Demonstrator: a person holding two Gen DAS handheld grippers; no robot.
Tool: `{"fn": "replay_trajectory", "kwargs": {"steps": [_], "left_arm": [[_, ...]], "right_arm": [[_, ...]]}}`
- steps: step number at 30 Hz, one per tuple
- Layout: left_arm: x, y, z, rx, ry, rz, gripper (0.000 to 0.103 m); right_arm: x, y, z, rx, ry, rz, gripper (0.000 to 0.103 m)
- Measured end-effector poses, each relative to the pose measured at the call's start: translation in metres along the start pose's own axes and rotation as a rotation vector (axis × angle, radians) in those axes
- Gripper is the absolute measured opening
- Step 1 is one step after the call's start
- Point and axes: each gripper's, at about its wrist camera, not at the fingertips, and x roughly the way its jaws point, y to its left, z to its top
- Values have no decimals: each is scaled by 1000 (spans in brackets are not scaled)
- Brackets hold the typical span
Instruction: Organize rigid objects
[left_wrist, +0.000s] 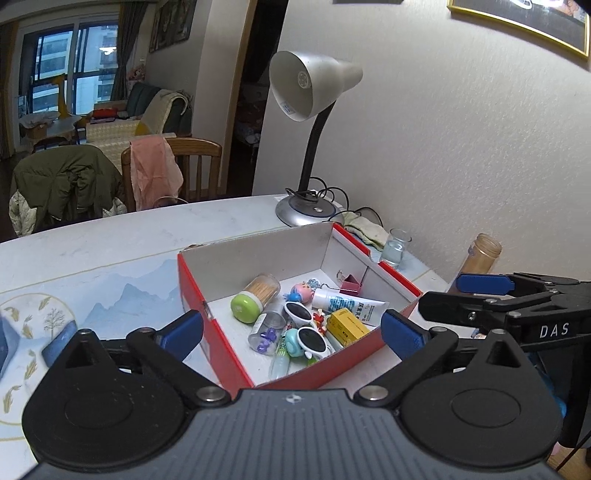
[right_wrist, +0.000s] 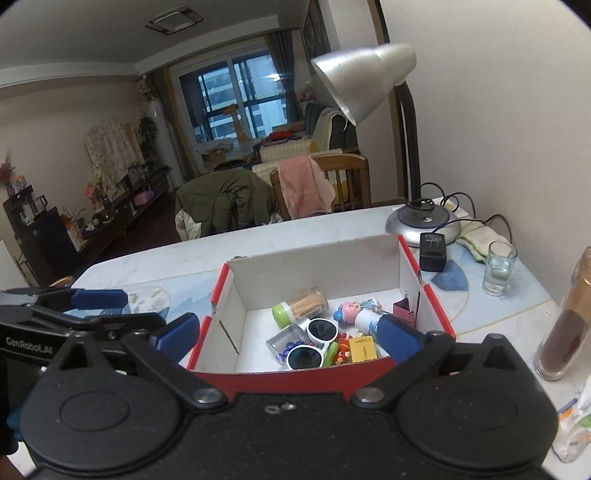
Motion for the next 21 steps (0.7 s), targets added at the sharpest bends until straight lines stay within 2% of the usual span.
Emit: {"fn": "replay_trajectory", "kwargs": {"steps": [8, 21], "left_arm": [[-22, -1, -10, 6, -20, 52, 103], [-39, -5, -16, 13, -12, 63, 103]], "right_arm": [[-15, 17, -10, 41, -17, -58, 103], [-36, 31, -24, 99, -55, -135, 103]]}}
